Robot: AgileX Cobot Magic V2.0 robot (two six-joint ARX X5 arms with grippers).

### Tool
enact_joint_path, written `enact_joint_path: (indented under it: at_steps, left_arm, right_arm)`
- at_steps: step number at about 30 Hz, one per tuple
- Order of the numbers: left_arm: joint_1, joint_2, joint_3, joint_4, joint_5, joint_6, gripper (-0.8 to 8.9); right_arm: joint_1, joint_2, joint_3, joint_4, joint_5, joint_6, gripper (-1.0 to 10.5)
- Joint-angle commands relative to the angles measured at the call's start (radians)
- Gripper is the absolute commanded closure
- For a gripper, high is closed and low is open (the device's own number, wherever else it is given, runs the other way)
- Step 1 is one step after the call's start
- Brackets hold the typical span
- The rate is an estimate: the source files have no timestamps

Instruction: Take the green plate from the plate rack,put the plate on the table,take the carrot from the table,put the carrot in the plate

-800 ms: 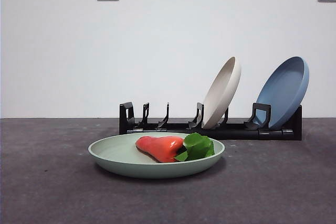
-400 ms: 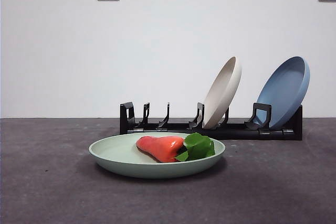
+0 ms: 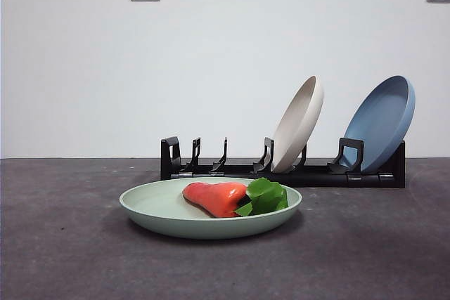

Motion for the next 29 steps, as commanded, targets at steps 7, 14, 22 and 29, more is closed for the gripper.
enact_joint_path:
  at_steps: [7, 14, 22, 29]
  left_arm:
    - [0.003, -0.003, -0.016, 0.008, 0.001, -0.004, 8.16]
    - [0.003, -0.003, -0.016, 0.008, 0.001, -0.004, 8.17]
    - [0.003, -0.003, -0.016, 0.008, 0.001, -0.004, 8.16]
    - [0.003, -0.003, -0.016, 0.008, 0.001, -0.004, 8.16]
  right_arm:
    - [-0.002, -0.032, -0.019, -0.087, -0.001, 0.026, 9.5]
    - [-0.002, -0.032, -0.019, -0.082, 0.000, 0.064, 9.5]
    - [-0.002, -0.032, -0.019, -0.082, 0.000, 0.064, 9.5]
    - [-0.002, -0.032, -0.019, -0.082, 0.000, 0.064, 9.5]
